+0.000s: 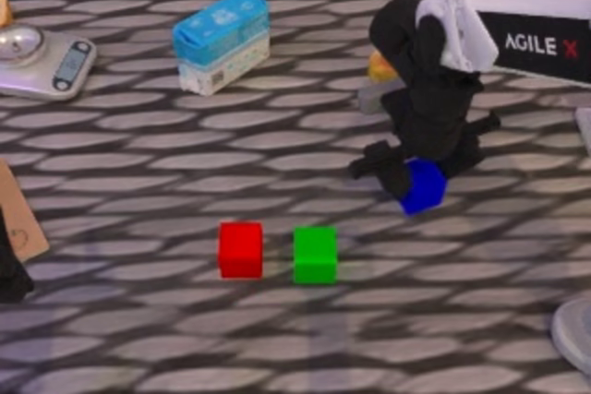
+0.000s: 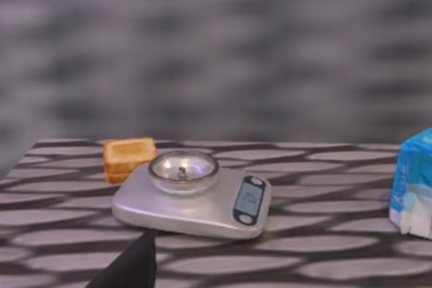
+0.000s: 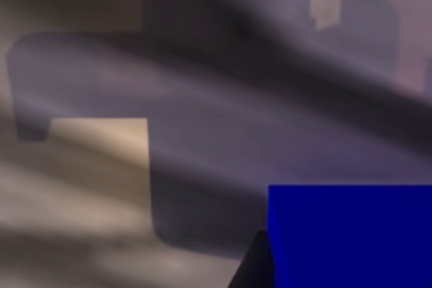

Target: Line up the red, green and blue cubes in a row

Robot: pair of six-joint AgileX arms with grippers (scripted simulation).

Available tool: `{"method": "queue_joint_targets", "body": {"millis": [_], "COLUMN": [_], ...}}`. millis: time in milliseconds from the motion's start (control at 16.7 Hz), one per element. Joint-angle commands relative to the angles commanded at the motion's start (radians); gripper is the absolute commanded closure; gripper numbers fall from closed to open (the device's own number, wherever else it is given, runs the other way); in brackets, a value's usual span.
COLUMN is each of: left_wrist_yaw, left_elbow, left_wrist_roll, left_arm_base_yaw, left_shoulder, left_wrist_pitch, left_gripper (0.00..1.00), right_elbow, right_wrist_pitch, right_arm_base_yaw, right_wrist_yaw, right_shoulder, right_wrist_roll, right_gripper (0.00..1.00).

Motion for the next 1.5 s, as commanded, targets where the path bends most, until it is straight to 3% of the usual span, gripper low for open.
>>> {"method": "queue_joint_targets", "body": {"millis": [600,960,1500], "left_wrist_yaw": [0.0,0.0,0.0], "left_elbow": [0.0,0.0,0.0], "left_wrist_roll": [0.0,0.0,0.0], "left_arm_base_yaw": [0.0,0.0,0.0], "left_shoulder": [0.0,0.0,0.0], "left_wrist_pitch": [0.0,0.0,0.0], "left_gripper": [0.0,0.0,0.0], "right_elbow": [0.173,0.166,-0.091], "right_wrist_pitch": [-0.24,-0.241,-0.196], "right_arm_base_yaw": [0.01,0.01,0.127], "right_wrist_yaw": [0.001,0.002,0.015], "right_shoulder": [-0.095,-0.102,-0.308], "right_wrist_roll": [-0.003,0.014,0.409], "right_gripper": [1.0,1.0,1.0]}}
